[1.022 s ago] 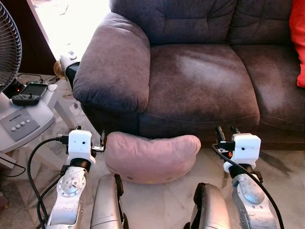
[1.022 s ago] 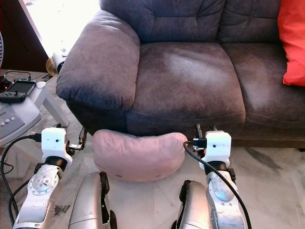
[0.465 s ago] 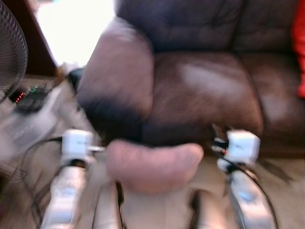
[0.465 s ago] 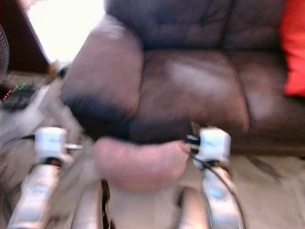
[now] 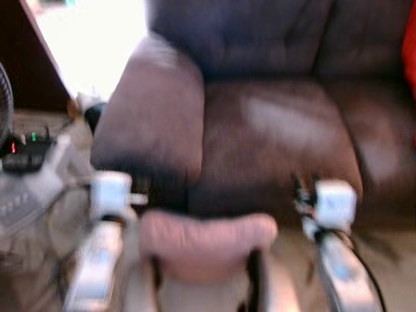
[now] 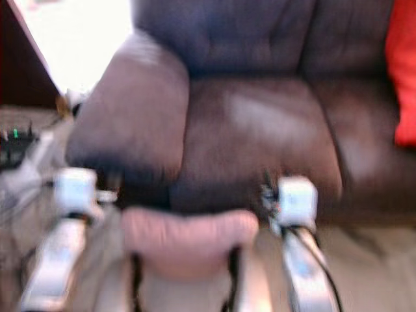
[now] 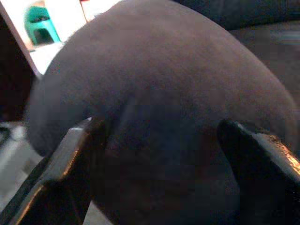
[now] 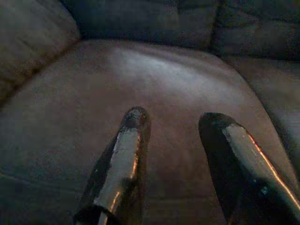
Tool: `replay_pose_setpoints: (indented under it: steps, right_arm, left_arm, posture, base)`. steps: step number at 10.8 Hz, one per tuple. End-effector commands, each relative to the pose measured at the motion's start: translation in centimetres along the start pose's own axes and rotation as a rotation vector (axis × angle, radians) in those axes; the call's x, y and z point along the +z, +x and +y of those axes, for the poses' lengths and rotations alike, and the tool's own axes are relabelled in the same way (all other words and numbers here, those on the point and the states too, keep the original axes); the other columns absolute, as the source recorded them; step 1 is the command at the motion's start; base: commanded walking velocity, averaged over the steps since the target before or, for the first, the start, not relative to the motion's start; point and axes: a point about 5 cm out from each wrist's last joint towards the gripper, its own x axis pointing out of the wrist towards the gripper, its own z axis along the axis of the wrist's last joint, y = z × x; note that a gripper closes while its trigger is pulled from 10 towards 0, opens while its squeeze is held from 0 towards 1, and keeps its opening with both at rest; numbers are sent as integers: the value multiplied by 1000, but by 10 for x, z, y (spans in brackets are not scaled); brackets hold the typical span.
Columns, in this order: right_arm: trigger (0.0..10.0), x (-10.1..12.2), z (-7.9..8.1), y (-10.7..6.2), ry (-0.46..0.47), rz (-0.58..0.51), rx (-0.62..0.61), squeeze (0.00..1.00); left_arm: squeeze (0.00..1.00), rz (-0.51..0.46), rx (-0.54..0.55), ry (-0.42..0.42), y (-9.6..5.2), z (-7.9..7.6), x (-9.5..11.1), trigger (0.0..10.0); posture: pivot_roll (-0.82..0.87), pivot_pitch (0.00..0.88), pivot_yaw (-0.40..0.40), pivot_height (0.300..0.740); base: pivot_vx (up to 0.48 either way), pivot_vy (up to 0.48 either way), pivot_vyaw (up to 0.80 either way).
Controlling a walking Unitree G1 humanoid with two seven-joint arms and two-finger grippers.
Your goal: Move the pillow to the sofa from floor
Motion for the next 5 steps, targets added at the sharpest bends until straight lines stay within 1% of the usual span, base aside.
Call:
replay_pose_setpoints:
  steps: [1, 2, 3, 5]
  right_arm:
    - [10000, -4, 4, -1, 19, 29, 15, 0]
    - [10000, -18, 2, -3, 1, 107, -9, 0]
    - [10000, -20, 2, -4, 53, 105, -18, 0]
    - [10000, -18, 0, -5, 49, 88, -36, 0]
  left_arm:
    - [0, 29, 13, 5, -5, 7, -7, 10000]
    - [0, 39, 0, 1, -5, 5, -8, 10000]
    - [0, 49, -15, -4, -6, 4, -11, 10000]
    - [0, 49, -16, -11, -6, 4, -12, 10000]
  posture:
    - [14, 105, -21, 516]
    - [14, 105, -21, 516]
    - [17, 106, -21, 516]
    - [16, 110, -20, 516]
  base:
    - [0, 0, 0]
    - [0, 0, 0]
    - [0, 0, 0]
    - [0, 0, 0]
